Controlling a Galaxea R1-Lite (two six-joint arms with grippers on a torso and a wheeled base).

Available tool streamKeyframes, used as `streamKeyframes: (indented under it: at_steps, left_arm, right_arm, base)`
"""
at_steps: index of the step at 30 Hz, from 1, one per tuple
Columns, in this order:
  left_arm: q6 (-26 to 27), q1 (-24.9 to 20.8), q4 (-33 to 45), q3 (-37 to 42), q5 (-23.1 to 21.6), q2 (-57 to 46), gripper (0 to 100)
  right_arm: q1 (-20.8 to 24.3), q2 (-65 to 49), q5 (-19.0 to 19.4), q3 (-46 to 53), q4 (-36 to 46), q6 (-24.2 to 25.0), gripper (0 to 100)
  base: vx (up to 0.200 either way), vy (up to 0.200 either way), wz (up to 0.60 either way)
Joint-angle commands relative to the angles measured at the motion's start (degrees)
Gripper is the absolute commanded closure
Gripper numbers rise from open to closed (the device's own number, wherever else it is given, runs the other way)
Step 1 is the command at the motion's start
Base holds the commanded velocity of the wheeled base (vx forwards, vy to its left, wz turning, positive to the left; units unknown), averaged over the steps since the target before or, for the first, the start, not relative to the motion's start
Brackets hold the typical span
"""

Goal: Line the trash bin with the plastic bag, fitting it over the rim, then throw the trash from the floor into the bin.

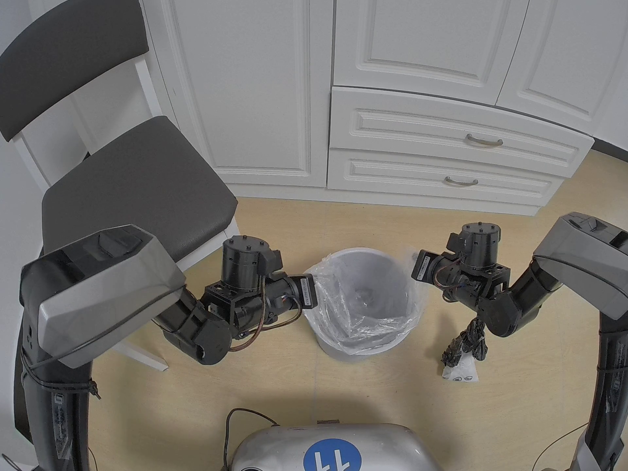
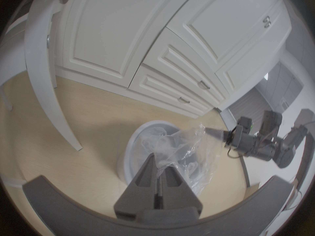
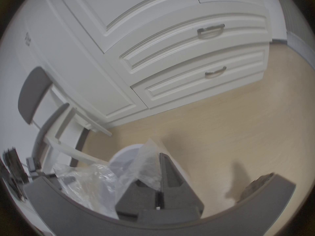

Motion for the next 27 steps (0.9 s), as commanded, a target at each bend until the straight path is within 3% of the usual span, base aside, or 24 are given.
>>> streamKeyframes:
  at_steps: [1, 2, 7, 15, 20, 27]
  left_arm:
    - [4.81, 1.67, 2.68, 3.08, -1.46, -2.81, 100]
    - [6.56, 1.84, 2.77, 3.61, -1.37, -2.73, 100]
    - [11.84, 3.16, 2.68, 4.57, -0.49, -2.55, 100]
    - [18.52, 4.22, 1.27, 4.13, 6.54, -1.06, 100]
    - [18.43, 4.74, 0.92, 3.17, 6.8, -0.35, 100]
    - [18.34, 4.74, 0.92, 2.81, 6.89, -0.44, 100]
  right_arm:
    - [-2.87, -2.26, 0.47, 5.81, -2.35, -6.91, 100]
    - [-3.67, -1.99, 1.35, 7.92, -5.52, -10.78, 100]
    - [-6.83, 0.2, 5.48, 13.89, -14.57, -20.89, 100]
    - [-10.17, 4.77, 5.57, 16.27, -19.84, -31.17, 100]
    - [-12.28, 6.71, 5.65, 16.79, -21.95, -36.0, 100]
    - [-12.72, 6.71, 5.65, 17.85, -22.13, -37.41, 100]
  base:
    - [0.0, 0.0, 0.0]
    - [0.0, 0.0, 0.0]
    - [0.0, 0.0, 0.0]
    - [0.0, 0.0, 0.0]
    - [0.0, 0.0, 0.0]
    - [0.0, 0.0, 0.0]
